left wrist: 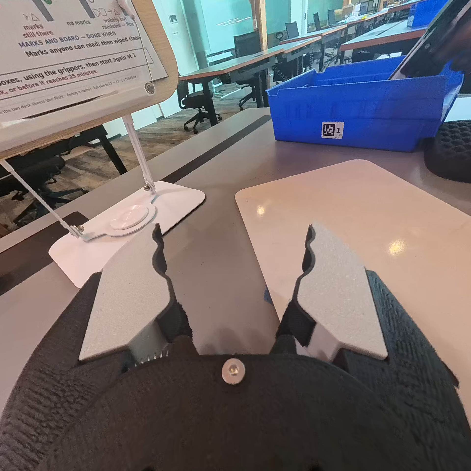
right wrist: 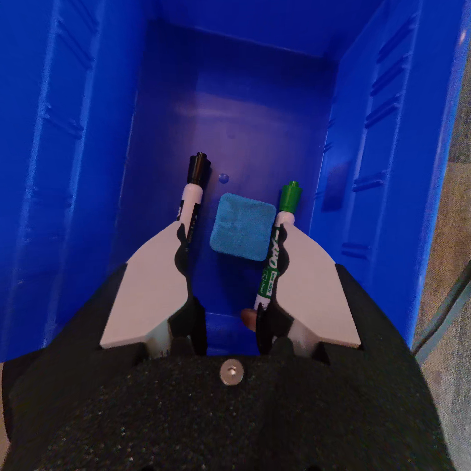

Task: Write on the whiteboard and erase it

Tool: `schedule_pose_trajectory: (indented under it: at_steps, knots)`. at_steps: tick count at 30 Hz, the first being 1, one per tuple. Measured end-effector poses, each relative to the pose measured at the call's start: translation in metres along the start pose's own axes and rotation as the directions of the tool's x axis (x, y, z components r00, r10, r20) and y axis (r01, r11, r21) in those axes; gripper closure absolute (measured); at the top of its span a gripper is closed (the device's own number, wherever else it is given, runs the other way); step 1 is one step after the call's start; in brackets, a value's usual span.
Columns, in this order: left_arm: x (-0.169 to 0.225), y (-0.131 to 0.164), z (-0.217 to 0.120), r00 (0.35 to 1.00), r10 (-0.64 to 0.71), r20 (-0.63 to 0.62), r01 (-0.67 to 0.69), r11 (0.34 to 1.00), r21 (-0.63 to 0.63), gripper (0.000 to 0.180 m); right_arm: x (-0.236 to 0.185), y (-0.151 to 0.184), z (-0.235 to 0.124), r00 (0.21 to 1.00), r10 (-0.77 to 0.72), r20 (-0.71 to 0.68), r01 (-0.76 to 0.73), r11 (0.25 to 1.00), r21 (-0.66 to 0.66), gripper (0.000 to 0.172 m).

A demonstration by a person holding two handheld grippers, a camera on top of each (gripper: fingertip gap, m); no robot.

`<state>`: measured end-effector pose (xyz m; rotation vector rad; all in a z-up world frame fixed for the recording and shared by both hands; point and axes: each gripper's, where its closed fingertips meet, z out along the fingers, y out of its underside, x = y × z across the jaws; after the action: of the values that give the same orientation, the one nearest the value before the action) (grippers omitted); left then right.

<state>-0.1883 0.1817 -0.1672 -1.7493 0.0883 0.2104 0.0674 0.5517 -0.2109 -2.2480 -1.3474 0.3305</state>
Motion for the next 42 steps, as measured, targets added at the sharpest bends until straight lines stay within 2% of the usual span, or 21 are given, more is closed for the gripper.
schedule_pose_trajectory:
  at_steps: [3,6,8,11,13,14,16,17,19,21,25,27,29,31,32,33,34,36,39,42]
  knots:
    - [0.000,-0.001,-0.001,1.000,0.015,0.001,-0.015,1.000,0.003,0.075,0.001,-0.007,-0.017,0.999,0.018,-0.039,-0.014,0.995,0.099,0.100]
    - [0.001,-0.008,-0.004,0.997,0.080,0.005,-0.080,0.997,0.011,0.075,-0.016,-0.021,-0.049,0.999,0.028,-0.029,-0.017,0.948,0.317,0.098]
    - [0.005,-0.021,-0.010,0.994,0.112,0.000,-0.112,0.993,0.042,0.076,-0.037,-0.029,-0.077,1.000,0.014,0.004,-0.015,0.862,0.506,0.096]
    - [0.020,-0.043,-0.030,0.993,0.119,-0.015,-0.118,0.992,0.047,0.088,-0.068,-0.030,-0.120,0.999,-0.006,0.048,-0.032,0.676,0.736,0.093]
    - [0.030,-0.058,-0.055,0.993,0.117,0.012,-0.118,0.992,0.046,0.088,-0.088,-0.022,-0.135,0.997,-0.024,0.071,-0.044,0.578,0.815,0.089]
    - [0.031,-0.064,-0.070,0.991,0.124,0.057,-0.127,0.991,0.052,0.088,-0.096,-0.017,-0.135,0.996,-0.033,0.078,-0.046,0.564,0.824,0.086]
    - [0.018,-0.069,-0.107,0.965,0.135,0.225,-0.149,0.988,0.044,0.087,-0.109,-0.006,-0.125,0.995,-0.050,0.085,-0.039,0.592,0.805,0.075]
    - [0.004,-0.067,-0.129,0.931,0.139,0.337,-0.155,0.988,0.021,0.087,-0.114,-0.002,-0.118,0.995,-0.058,0.078,-0.026,0.613,0.789,0.071]
    - [-0.032,-0.054,-0.176,0.818,0.127,0.560,-0.125,0.991,-0.042,0.087,-0.120,0.002,-0.108,0.997,-0.074,0.037,0.019,0.642,0.766,0.068]
    - [-0.059,-0.023,-0.216,0.719,0.109,0.687,-0.022,0.991,-0.134,0.079,-0.125,0.002,-0.100,0.996,-0.091,-0.004,0.063,0.661,0.747,0.068]
    - [-0.070,0.030,-0.231,0.744,0.040,0.667,0.213,0.932,-0.294,0.075,-0.141,0.000,-0.090,0.992,-0.128,-0.006,0.094,0.697,0.711,0.076]
    - [-0.065,0.045,-0.225,0.772,0.002,0.636,0.265,0.908,-0.324,0.079,-0.144,-0.001,-0.084,0.991,-0.133,-0.032,0.118,0.715,0.690,0.080]
    - [-0.060,0.059,-0.216,0.798,0.005,0.603,0.270,0.891,-0.364,0.092,-0.144,0.000,-0.075,0.986,-0.151,-0.069,0.159,0.740,0.654,0.085]
    - [-0.062,0.071,-0.215,0.793,0.063,0.605,0.254,0.869,-0.424,0.115,-0.141,0.001,-0.065,0.980,-0.169,-0.101,0.195,0.766,0.613,0.094]
    - [-0.068,0.071,-0.218,0.762,0.104,0.639,0.240,0.872,-0.427,0.129,-0.140,0.001,-0.060,0.977,-0.181,-0.111,0.211,0.777,0.593,0.099]
    - [-0.075,0.069,-0.223,0.726,0.145,0.672,0.221,0.876,-0.428,0.150,-0.139,0.002,-0.056,0.974,-0.189,-0.121,0.224,0.789,0.572,0.102]
    - [-0.077,0.067,-0.225,0.718,0.162,0.677,0.203,0.881,-0.427,0.159,-0.138,0.002,-0.050,0.971,-0.202,-0.125,0.237,0.801,0.549,0.102]
    - [-0.077,0.067,-0.226,0.719,0.136,0.681,0.225,0.882,-0.413,0.160,-0.138,0.004,-0.039,0.965,-0.237,-0.111,0.260,0.822,0.507,0.111]
    - [-0.080,0.065,-0.226,0.711,0.151,0.687,0.215,0.884,-0.416,0.161,-0.129,0.000,-0.033,0.954,-0.254,-0.161,0.300,0.821,0.486,0.146]
    - [-0.082,0.059,-0.226,0.708,0.138,0.692,0.215,0.892,-0.398,0.162,-0.122,-0.004,-0.035,0.963,-0.214,-0.165,0.268,0.841,0.469,0.156]
